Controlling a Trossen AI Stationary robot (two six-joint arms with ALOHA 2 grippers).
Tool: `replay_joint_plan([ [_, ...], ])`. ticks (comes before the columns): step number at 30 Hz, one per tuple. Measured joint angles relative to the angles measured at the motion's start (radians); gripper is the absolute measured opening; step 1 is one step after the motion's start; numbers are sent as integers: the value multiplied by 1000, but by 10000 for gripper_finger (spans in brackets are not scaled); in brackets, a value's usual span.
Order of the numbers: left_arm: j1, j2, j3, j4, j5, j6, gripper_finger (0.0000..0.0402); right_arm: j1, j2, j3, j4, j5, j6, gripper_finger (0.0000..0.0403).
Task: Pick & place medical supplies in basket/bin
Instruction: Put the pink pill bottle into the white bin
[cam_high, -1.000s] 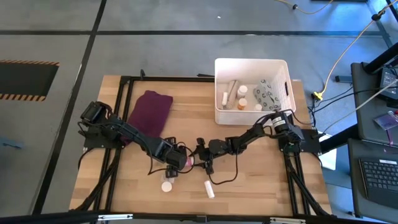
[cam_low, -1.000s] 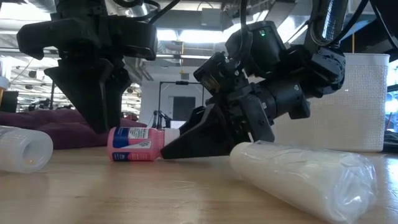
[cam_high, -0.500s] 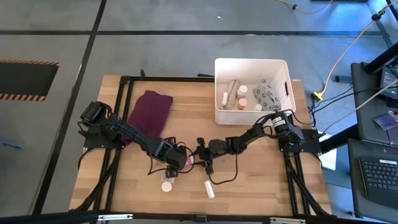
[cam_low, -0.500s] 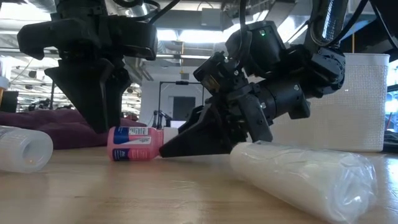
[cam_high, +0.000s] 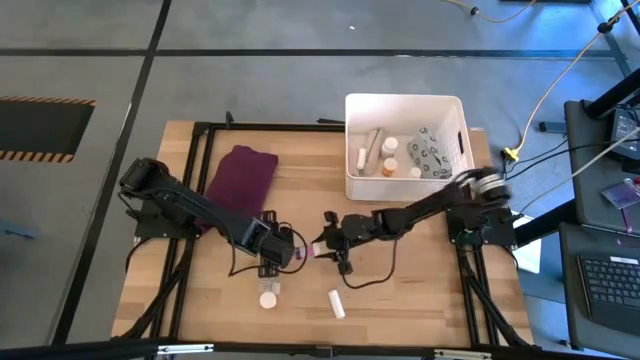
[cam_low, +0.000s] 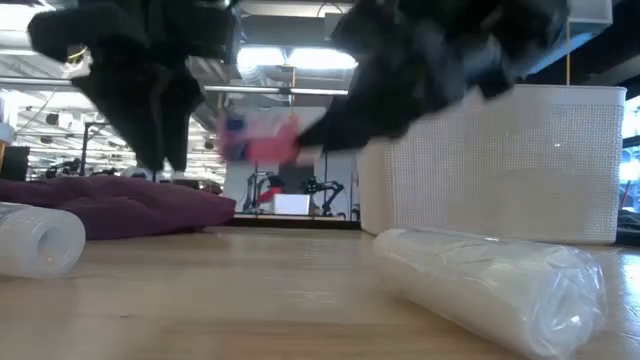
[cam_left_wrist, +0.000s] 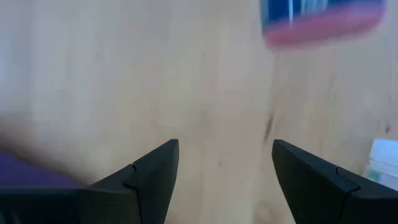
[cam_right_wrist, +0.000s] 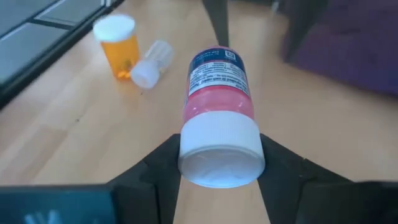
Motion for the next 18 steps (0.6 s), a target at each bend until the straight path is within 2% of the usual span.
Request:
replay_joint_plan([
  [4,0,-56,1,0,-100,6,251,-1,-198,29,-295,37,29,170],
  [9,0,-92,1,5,-182,12,251,0,-404,180,-666,122,76,171],
  [13,0,-93,1,11,-187,24,251,-9,-492,373,-979,247,115,171],
  [16,0,-85,1,16,-188,27,251,-45,-512,537,-1258,388,224,171],
  [18,0,-84,1,16,-191,27,251,-86,-507,636,-1452,431,314,171],
])
